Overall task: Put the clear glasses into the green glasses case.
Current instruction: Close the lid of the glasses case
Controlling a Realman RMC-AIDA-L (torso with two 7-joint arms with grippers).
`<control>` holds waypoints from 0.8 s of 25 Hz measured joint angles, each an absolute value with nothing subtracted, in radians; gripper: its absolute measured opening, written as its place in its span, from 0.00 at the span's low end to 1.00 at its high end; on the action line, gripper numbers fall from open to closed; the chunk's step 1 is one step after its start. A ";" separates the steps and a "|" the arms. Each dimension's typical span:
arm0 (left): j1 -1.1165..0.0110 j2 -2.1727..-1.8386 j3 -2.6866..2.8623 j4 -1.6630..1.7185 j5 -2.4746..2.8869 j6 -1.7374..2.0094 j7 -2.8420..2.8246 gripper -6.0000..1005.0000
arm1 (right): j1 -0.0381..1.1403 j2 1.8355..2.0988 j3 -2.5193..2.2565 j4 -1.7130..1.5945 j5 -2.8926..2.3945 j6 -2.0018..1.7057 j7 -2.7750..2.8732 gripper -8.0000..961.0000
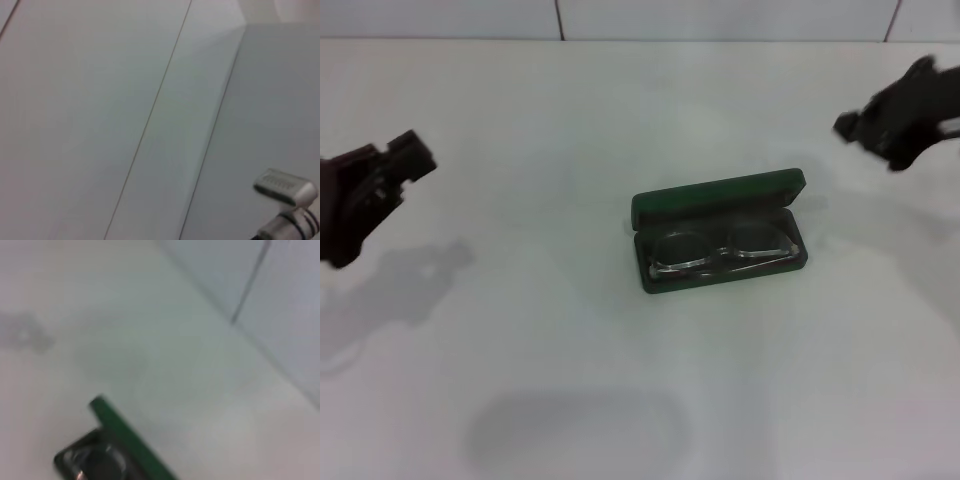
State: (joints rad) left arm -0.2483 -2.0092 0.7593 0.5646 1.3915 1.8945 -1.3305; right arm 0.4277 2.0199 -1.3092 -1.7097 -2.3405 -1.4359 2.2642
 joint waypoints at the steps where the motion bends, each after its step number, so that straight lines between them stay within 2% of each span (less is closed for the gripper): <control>1: -0.269 -2.011 0.760 0.565 1.406 1.876 -1.345 0.13 | 0.407 2.020 -1.277 -1.710 -2.304 -1.423 2.245 0.01; 8: -0.420 -2.041 0.760 0.565 1.540 1.773 -1.387 0.13 | 0.281 2.019 -1.125 -1.549 -2.027 -1.303 2.015 0.01; 14: -0.552 -2.067 0.760 0.559 1.675 1.678 -1.393 0.13 | 0.245 2.017 -0.986 -1.239 -1.717 -1.295 1.761 0.01; 16: -0.565 -2.071 0.760 0.556 1.685 1.660 -1.396 0.13 | 0.239 2.016 -0.941 -1.180 -1.673 -1.324 1.714 0.01; 18: -0.640 -2.085 0.769 0.518 1.749 1.559 -1.406 0.13 | 0.237 2.016 -0.896 -1.124 -1.646 -1.366 1.665 0.01; 20: -0.674 -2.086 0.791 0.484 1.764 1.507 -1.414 0.13 | 0.235 2.016 -0.881 -1.092 -1.639 -1.380 1.638 0.01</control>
State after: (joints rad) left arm -0.6735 -2.0856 0.7909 0.4838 1.7640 1.5071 -1.4142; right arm 0.2350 2.0163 -0.8809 -1.0918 -1.6393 -1.3804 1.6376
